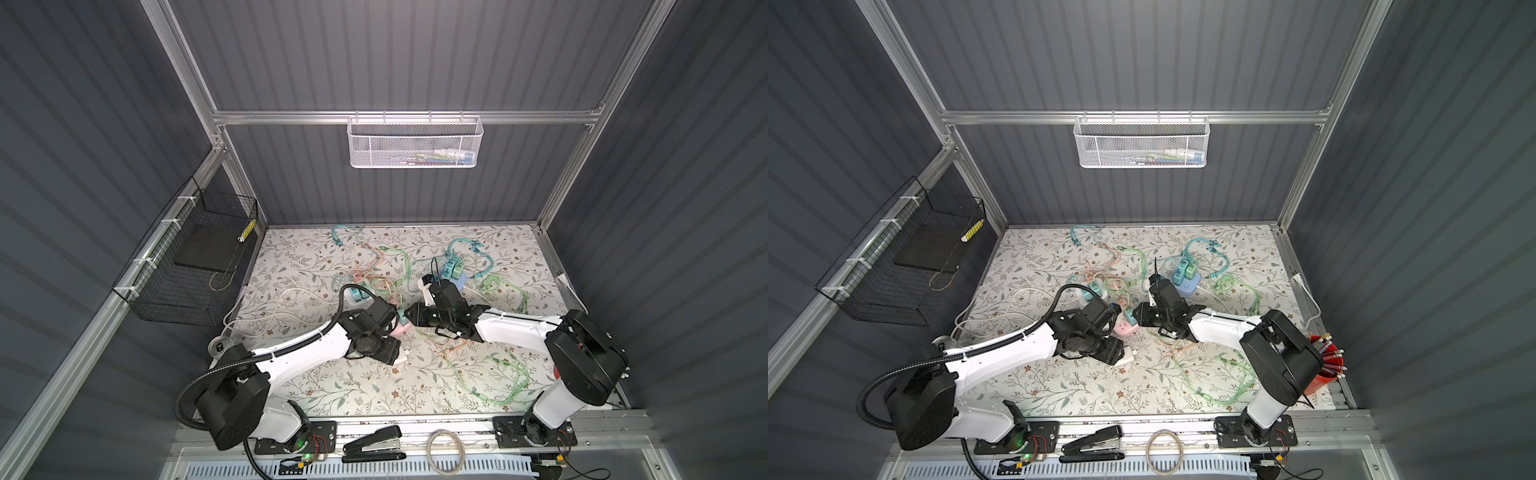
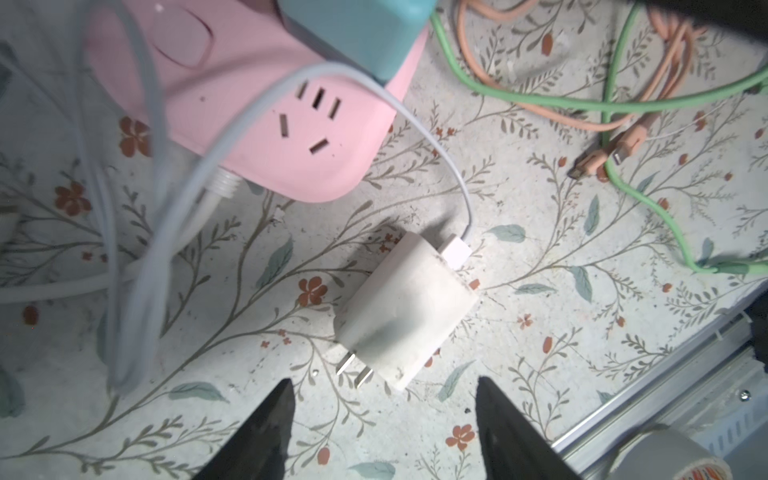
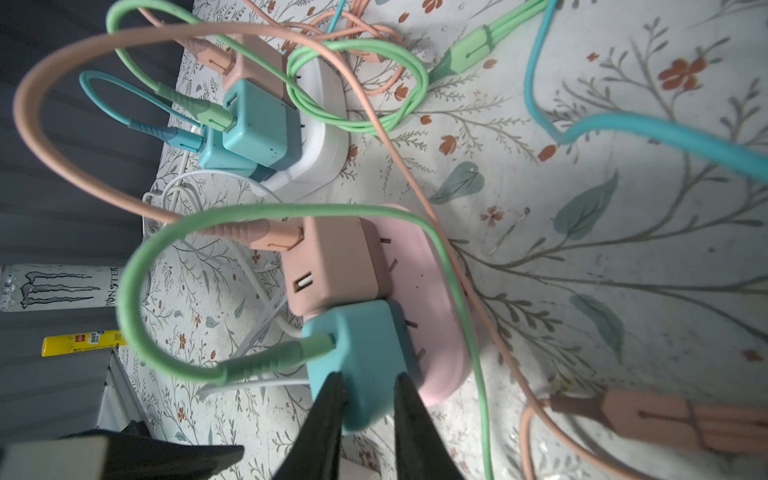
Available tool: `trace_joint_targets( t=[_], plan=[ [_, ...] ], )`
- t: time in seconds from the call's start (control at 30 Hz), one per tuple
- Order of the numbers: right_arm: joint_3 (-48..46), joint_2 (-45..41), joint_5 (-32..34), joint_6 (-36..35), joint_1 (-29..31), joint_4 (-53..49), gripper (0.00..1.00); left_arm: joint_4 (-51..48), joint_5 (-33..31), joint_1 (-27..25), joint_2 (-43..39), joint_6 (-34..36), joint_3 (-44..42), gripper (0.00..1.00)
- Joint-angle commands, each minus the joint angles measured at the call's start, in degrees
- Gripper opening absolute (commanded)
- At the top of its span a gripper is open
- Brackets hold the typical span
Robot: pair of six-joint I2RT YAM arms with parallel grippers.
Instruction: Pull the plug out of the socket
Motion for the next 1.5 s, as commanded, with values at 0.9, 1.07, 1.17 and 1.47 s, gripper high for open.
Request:
trace_joint_targets(
  t=[0.9, 1.07, 1.17, 1.47],
  plan=[
    [-4.09, -11.45, 11.79, -6.68, 4.45, -15.2, 0.49, -0.18, -6.13, 5.09, 3.61, 3.66, 10.88, 0.69],
    [-2.95, -11.11, 13.84, -7.3, 6.3, -15.55, 0.49, 0.0, -5.05, 6.2, 6.55, 4.9, 12.04, 0.68],
    [-1.73, -10.19, 14.79, -7.6, 7.3, -15.95, 0.49, 0.87, -4.07, 7.21, 8.25, 5.69, 12.07, 0.66],
    [3.08, -5.98, 17.14, -8.31, 9.35, -17.93, 0.49, 1.26, -2.36, 7.58, 13.24, 8.55, 13.41, 0.55]
  ],
)
